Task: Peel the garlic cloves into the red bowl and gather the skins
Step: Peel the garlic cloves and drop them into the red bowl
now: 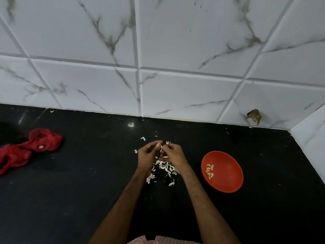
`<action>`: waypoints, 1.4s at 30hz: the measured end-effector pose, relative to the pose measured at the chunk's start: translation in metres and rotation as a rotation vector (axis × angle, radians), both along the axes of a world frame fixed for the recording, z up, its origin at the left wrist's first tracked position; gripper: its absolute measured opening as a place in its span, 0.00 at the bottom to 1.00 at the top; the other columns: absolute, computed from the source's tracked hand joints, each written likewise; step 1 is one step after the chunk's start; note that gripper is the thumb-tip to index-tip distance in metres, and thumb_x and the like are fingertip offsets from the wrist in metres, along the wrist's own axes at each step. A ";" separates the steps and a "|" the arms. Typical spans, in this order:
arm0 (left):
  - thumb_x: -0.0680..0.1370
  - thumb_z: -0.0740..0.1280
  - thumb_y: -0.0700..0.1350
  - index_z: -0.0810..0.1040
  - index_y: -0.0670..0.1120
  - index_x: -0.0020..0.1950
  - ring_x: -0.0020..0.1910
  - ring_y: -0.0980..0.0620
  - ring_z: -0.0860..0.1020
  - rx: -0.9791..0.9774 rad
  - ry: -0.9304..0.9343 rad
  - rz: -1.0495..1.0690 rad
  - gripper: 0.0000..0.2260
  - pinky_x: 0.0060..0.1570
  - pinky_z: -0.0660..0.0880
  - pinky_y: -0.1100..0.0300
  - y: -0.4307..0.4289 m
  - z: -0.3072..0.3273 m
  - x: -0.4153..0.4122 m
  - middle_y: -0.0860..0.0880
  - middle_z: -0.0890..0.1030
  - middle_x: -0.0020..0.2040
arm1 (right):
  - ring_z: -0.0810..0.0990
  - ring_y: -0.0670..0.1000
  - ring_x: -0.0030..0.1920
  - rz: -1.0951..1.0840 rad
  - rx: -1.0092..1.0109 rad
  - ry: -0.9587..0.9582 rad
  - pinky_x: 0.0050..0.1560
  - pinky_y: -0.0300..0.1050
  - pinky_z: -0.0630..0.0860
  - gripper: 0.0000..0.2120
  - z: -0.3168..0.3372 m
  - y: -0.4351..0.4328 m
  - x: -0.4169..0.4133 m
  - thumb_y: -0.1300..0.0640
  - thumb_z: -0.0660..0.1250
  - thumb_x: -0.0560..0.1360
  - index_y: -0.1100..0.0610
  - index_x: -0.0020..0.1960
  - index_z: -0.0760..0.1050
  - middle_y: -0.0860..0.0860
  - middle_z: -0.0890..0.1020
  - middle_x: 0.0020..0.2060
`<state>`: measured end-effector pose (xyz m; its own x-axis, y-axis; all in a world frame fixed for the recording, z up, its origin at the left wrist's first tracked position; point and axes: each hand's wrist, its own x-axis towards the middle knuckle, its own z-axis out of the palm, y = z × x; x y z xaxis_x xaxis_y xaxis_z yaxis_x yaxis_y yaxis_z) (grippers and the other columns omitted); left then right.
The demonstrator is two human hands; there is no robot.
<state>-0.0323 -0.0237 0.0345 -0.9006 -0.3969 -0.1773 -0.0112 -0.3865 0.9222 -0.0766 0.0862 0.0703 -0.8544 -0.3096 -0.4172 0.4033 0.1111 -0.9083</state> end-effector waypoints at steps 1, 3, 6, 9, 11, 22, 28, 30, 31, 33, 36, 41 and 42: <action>0.79 0.68 0.37 0.85 0.45 0.53 0.44 0.46 0.81 0.025 -0.009 0.006 0.07 0.39 0.78 0.56 0.000 -0.001 -0.001 0.43 0.84 0.46 | 0.79 0.47 0.35 0.007 0.005 0.004 0.39 0.45 0.83 0.06 0.000 0.001 0.000 0.63 0.66 0.79 0.62 0.43 0.77 0.54 0.76 0.34; 0.80 0.68 0.40 0.85 0.45 0.55 0.42 0.50 0.78 0.037 -0.037 0.049 0.07 0.39 0.76 0.55 -0.003 -0.002 -0.002 0.46 0.84 0.46 | 0.79 0.47 0.35 0.042 0.035 0.012 0.42 0.48 0.84 0.06 -0.002 0.003 0.000 0.63 0.65 0.79 0.62 0.43 0.77 0.54 0.76 0.35; 0.80 0.67 0.40 0.84 0.44 0.57 0.35 0.61 0.75 -0.006 -0.044 0.092 0.08 0.32 0.70 0.67 -0.006 0.000 -0.003 0.53 0.84 0.47 | 0.78 0.47 0.34 0.075 0.120 0.049 0.43 0.51 0.85 0.07 -0.006 0.009 0.001 0.62 0.63 0.80 0.63 0.46 0.77 0.54 0.76 0.36; 0.79 0.68 0.38 0.83 0.41 0.57 0.33 0.62 0.75 -0.032 -0.042 0.080 0.08 0.29 0.69 0.70 -0.003 0.003 -0.001 0.51 0.85 0.45 | 0.77 0.45 0.29 0.049 0.264 0.132 0.40 0.53 0.84 0.10 -0.008 0.014 0.000 0.58 0.60 0.81 0.60 0.44 0.77 0.53 0.77 0.34; 0.79 0.69 0.38 0.83 0.40 0.57 0.31 0.61 0.75 -0.045 -0.045 0.080 0.08 0.27 0.69 0.69 -0.002 0.004 -0.001 0.49 0.84 0.43 | 0.79 0.46 0.26 0.076 0.382 0.230 0.38 0.53 0.83 0.12 -0.010 0.014 0.000 0.56 0.62 0.81 0.58 0.41 0.76 0.52 0.78 0.32; 0.78 0.70 0.40 0.84 0.42 0.51 0.30 0.52 0.75 -0.156 -0.073 0.056 0.04 0.22 0.69 0.62 0.000 0.003 -0.002 0.44 0.80 0.34 | 0.83 0.45 0.43 -0.015 0.283 0.442 0.44 0.39 0.82 0.05 -0.007 0.002 -0.001 0.59 0.72 0.77 0.59 0.51 0.81 0.48 0.84 0.42; 0.79 0.69 0.40 0.84 0.44 0.51 0.35 0.48 0.80 -0.256 -0.094 -0.017 0.04 0.26 0.76 0.58 -0.002 0.009 -0.005 0.40 0.83 0.39 | 0.84 0.42 0.41 -0.081 0.310 0.528 0.44 0.48 0.83 0.04 -0.010 0.007 -0.003 0.63 0.73 0.75 0.55 0.46 0.82 0.45 0.84 0.39; 0.79 0.70 0.41 0.84 0.44 0.50 0.35 0.47 0.81 -0.319 -0.099 -0.024 0.04 0.27 0.77 0.56 -0.003 0.009 -0.005 0.41 0.84 0.39 | 0.83 0.42 0.42 -0.058 0.369 0.591 0.46 0.48 0.82 0.04 -0.011 0.009 -0.003 0.62 0.73 0.75 0.54 0.45 0.82 0.44 0.84 0.39; 0.79 0.70 0.42 0.84 0.44 0.49 0.34 0.47 0.81 -0.339 -0.102 -0.032 0.04 0.27 0.77 0.56 -0.003 0.009 -0.006 0.41 0.84 0.39 | 0.82 0.42 0.42 -0.048 0.402 0.629 0.46 0.48 0.82 0.04 -0.011 0.009 -0.002 0.61 0.73 0.75 0.53 0.45 0.81 0.44 0.83 0.39; 0.79 0.69 0.42 0.83 0.44 0.47 0.34 0.48 0.81 -0.346 -0.117 -0.043 0.04 0.26 0.78 0.56 0.000 0.011 -0.006 0.42 0.83 0.38 | 0.80 0.43 0.44 -0.028 0.475 0.713 0.46 0.49 0.80 0.04 -0.011 0.010 -0.002 0.61 0.71 0.76 0.53 0.46 0.79 0.43 0.81 0.41; 0.79 0.69 0.42 0.82 0.43 0.45 0.33 0.50 0.81 -0.338 -0.139 -0.040 0.04 0.25 0.76 0.57 0.003 0.014 -0.006 0.43 0.83 0.38 | 0.76 0.45 0.48 0.033 0.588 0.811 0.47 0.47 0.77 0.03 -0.009 0.011 0.000 0.60 0.69 0.77 0.54 0.47 0.77 0.44 0.79 0.44; 0.79 0.69 0.42 0.81 0.42 0.46 0.31 0.50 0.79 -0.404 -0.129 -0.052 0.04 0.23 0.74 0.59 0.000 0.015 -0.006 0.42 0.82 0.37 | 0.75 0.50 0.50 0.104 0.716 0.983 0.41 0.46 0.74 0.01 -0.002 0.012 0.001 0.62 0.67 0.78 0.58 0.49 0.76 0.50 0.79 0.47; 0.79 0.68 0.42 0.81 0.42 0.46 0.31 0.50 0.79 -0.420 -0.124 -0.060 0.05 0.23 0.74 0.59 0.000 0.015 -0.006 0.43 0.82 0.37 | 0.75 0.51 0.49 0.111 0.729 1.004 0.39 0.45 0.73 0.01 -0.001 0.012 0.000 0.63 0.67 0.78 0.58 0.49 0.76 0.51 0.79 0.46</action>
